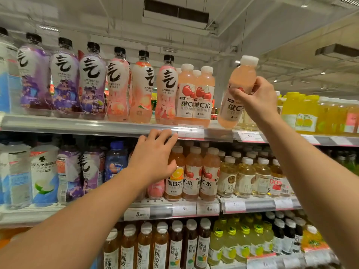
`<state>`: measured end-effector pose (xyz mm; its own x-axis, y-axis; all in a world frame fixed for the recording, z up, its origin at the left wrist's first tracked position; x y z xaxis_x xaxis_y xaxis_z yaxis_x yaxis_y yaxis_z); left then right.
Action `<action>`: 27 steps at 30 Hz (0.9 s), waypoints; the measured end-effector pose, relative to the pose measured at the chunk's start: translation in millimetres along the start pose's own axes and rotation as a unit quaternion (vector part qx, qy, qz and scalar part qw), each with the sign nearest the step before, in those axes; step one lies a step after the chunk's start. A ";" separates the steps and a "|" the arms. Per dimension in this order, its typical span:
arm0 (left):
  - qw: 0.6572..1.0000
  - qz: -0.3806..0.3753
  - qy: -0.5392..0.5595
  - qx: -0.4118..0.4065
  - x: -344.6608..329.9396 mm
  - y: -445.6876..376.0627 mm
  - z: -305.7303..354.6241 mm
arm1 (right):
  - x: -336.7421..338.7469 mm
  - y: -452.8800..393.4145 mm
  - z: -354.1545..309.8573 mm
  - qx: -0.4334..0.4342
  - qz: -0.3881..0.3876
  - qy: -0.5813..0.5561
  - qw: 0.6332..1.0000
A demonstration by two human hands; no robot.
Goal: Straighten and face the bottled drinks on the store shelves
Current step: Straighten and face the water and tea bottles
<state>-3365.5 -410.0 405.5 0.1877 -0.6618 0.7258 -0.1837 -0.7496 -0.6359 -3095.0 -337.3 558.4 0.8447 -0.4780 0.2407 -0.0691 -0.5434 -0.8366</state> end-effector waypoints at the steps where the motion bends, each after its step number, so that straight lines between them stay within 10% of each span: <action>1: 1.000 -0.002 -0.001 0.000 0.7 -0.2 -0.2 | -0.6 -5.2 2.5 -0.001 0.005 0.009 1.000; 27: 1.000 -0.013 -0.005 0.004 -0.1 -1.3 0.4 | -63.5 -19.8 49.4 -0.095 -0.164 -0.070 0.979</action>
<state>-3364.8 -408.9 406.1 0.2013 -0.6424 0.7395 -0.1705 -0.7664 -0.6193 -3121.1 -262.1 535.4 0.9013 -0.1648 0.4007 0.1317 -0.7769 -0.6157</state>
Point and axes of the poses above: each hand's wrist, its own y-axis away from the middle knuckle, its own x-axis out of the back of the hand, z = x × y, the point moved 7 cm from there along -y, towards the middle knuckle, and after that the axes turned 4 degrees about -z, right-handed, at the moved point
